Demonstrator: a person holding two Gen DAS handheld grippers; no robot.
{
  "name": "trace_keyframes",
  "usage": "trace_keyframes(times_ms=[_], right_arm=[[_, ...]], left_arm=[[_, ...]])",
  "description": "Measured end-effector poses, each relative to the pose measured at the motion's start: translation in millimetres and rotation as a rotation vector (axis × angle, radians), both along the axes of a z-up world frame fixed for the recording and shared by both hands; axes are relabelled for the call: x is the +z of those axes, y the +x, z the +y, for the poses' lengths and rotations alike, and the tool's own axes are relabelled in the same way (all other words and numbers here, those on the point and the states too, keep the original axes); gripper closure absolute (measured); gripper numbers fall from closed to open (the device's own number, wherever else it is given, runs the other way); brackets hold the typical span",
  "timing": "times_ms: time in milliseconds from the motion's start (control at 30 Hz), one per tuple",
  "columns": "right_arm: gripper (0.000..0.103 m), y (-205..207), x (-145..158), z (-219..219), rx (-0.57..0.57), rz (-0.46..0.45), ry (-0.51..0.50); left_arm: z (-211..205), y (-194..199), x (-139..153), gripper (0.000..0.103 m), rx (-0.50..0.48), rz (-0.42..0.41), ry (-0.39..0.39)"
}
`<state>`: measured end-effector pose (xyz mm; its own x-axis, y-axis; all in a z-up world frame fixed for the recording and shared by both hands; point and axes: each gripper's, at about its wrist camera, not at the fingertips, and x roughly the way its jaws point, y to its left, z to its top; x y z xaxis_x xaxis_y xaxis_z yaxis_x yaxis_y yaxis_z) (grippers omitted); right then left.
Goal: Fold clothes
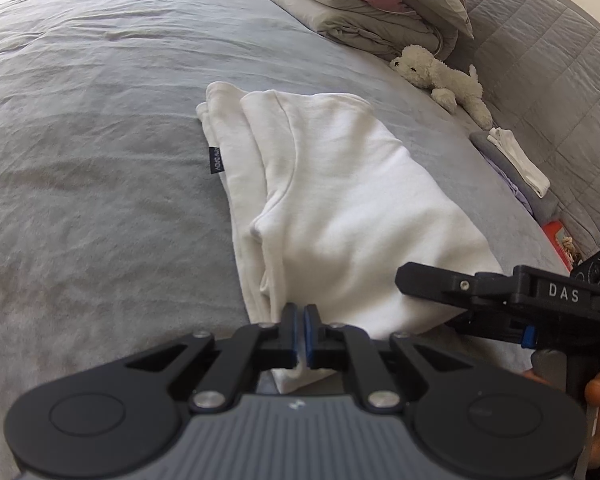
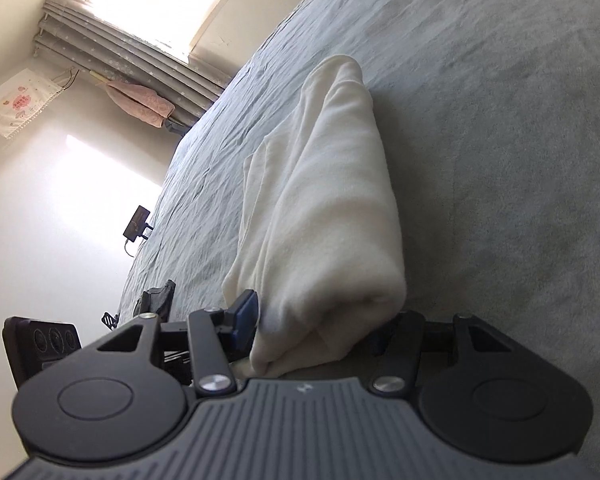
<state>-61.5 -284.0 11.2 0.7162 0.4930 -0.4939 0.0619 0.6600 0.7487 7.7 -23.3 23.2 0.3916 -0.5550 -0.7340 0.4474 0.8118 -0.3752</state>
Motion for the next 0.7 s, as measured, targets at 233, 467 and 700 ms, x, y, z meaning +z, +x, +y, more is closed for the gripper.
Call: trace_keyframes(times_ms=[233, 467, 700], right_arm=[[0.058, 1, -1, 10, -0.044, -0.003, -0.037], [0.069, 5, 11, -3, -0.092, 0.065, 0.079], [0.070, 11, 18, -12, -0.118, 0.113, 0.167]], left_arm=[[4, 2, 2, 0.097, 0.000, 0.014, -0.016], [30, 7, 17, 0.046, 0.079, 0.131, -0.173], [51, 5, 13, 0.021, 0.150, 0.216, -0.310]])
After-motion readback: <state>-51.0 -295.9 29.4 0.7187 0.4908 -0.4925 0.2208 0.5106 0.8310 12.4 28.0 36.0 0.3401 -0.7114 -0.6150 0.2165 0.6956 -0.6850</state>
